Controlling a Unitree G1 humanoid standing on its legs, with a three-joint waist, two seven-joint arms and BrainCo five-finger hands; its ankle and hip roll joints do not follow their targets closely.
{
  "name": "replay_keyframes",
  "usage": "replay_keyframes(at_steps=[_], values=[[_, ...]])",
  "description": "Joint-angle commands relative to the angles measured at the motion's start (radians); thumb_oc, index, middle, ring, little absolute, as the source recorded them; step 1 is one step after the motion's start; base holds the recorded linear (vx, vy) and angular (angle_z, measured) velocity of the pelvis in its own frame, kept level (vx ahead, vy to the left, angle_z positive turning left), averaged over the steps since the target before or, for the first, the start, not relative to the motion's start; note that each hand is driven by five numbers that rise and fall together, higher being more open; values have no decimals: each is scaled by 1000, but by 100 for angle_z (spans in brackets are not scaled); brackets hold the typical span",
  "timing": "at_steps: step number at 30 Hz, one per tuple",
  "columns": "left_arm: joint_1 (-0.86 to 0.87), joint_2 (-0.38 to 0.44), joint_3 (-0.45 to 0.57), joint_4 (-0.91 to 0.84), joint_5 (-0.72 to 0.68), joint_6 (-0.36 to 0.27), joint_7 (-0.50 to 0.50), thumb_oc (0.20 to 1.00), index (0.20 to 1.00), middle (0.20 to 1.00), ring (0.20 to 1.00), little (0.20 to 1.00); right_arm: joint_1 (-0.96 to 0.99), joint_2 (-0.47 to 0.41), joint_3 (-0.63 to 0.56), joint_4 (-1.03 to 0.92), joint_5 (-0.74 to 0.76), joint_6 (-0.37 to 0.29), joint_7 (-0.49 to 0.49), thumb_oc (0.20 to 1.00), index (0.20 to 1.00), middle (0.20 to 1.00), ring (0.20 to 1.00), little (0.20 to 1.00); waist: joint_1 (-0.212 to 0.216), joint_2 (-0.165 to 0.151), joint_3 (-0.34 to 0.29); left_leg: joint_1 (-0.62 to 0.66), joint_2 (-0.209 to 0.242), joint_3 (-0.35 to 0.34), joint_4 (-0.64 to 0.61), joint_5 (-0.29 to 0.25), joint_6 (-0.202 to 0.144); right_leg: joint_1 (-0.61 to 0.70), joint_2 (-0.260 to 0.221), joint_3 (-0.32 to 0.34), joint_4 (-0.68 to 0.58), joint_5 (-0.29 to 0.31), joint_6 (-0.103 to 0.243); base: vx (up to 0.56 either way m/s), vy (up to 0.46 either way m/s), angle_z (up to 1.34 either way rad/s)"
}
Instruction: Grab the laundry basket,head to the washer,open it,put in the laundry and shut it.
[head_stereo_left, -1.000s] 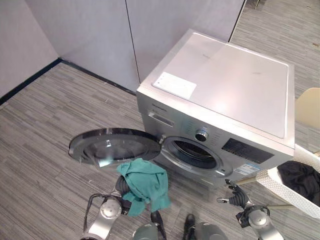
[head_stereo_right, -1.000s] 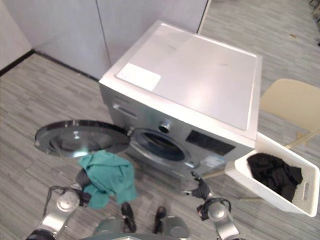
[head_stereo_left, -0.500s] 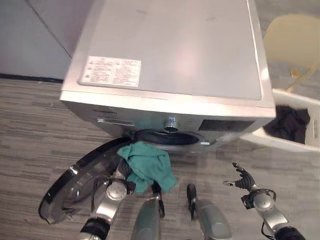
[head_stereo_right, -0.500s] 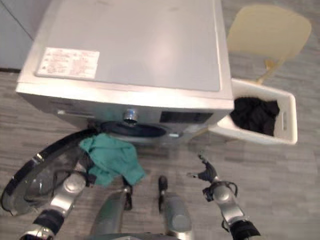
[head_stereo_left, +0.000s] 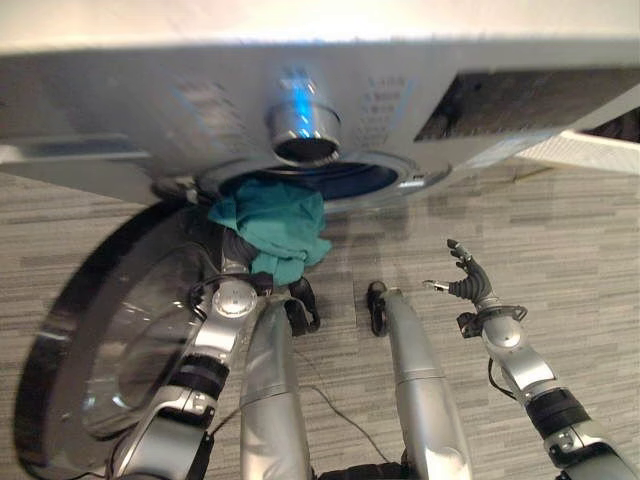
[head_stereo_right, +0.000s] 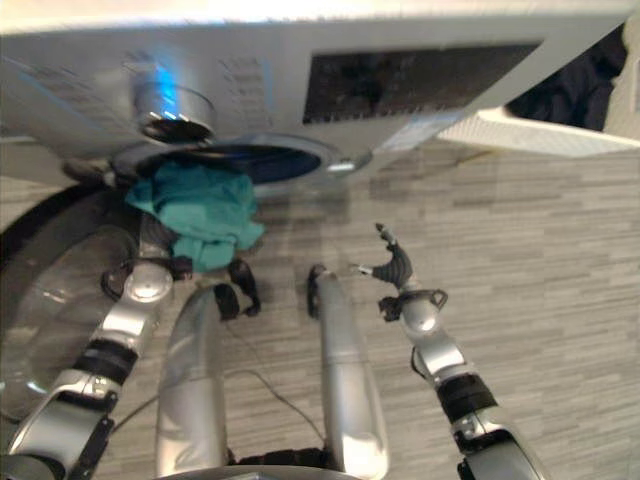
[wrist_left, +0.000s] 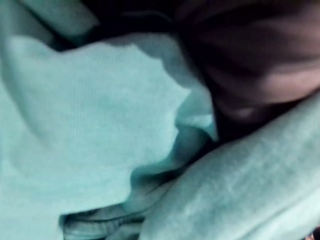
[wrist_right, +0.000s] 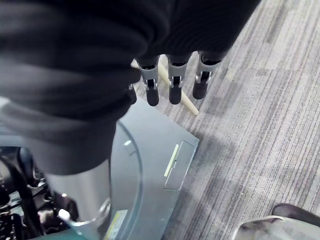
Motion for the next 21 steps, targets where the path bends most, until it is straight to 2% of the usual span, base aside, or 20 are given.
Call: replay_keyframes(at_steps=[1, 3, 6, 10, 13, 19, 20, 21], values=[[-43, 9, -14, 0, -55, -54, 47, 200, 200, 200, 200, 200, 83, -11, -12, -47, 42, -55, -46, 1000, 1000, 1000, 1000, 1000, -24, 66, -111, 5, 42, -109, 60, -98, 13, -1, 5, -6, -130, 46, -4, 0, 0, 0], [-120, 33, -12, 24, -64, -57, 65, 200, 200, 200, 200, 200, 83, -15, -11, -62, 43, -65, -40, 1000, 1000, 1000, 1000, 1000, -30, 75, -113, -46, 43, -128, 111, -117, 20, -58, 8, -4, -71, 24, -13, 10, -16, 1], [-357, 139, -36, 106, -54, -61, 135, 200, 200, 200, 200, 200, 104, -32, 7, -100, 64, -102, -18, 1000, 1000, 1000, 1000, 1000, -52, 86, -109, -121, 51, -148, 179, -149, 28, -136, 11, 1, -1, 1, -18, 20, -60, 0], [-583, 273, -128, 179, 65, -54, 237, 200, 200, 200, 200, 200, 111, -63, 16, -107, 84, -149, -10, 1000, 1000, 1000, 1000, 1000, -75, 97, -109, -181, 49, -159, 218, -161, 24, -191, 9, -1, 35, -9, -17, 13, -42, 2], [-739, 361, -214, 266, 99, -66, 295, 200, 200, 200, 200, 200, 106, -93, 35, -112, 120, -182, 4, 1000, 1000, 1000, 1000, 1000, -90, 97, -122, -229, 52, -162, 246, -168, 18, -238, 14, -3, 57, -6, -11, 36, -22, 3], [-930, 415, -327, 320, 132, -61, 372, 200, 200, 200, 200, 200, 115, -125, 56, -133, 151, -210, 9, 1000, 1000, 1000, 1000, 1000, -106, 101, -134, -295, 58, -167, 276, -174, 16, -292, 19, -13, 71, 2, -6, 10, 4, -2], [-956, 422, -361, 336, 171, -42, 379, 536, 536, 536, 536, 536, 118, -132, 56, -135, 158, -216, 9, 1000, 1000, 1000, 1000, 1000, -108, 103, -136, -308, 60, -170, 282, -174, 14, -300, 20, -16, 73, 4, -4, 0, 0, 0], [-1005, 419, -449, 384, 249, -5, 355, 1000, 1000, 1000, 1000, 1000, 115, -152, 63, -137, 169, -226, 4, 1000, 1000, 1000, 1000, 1000, -110, 109, -138, -326, 58, -174, 294, -171, 15, -313, 18, -21, 82, 8, -3, 0, 0, 0]])
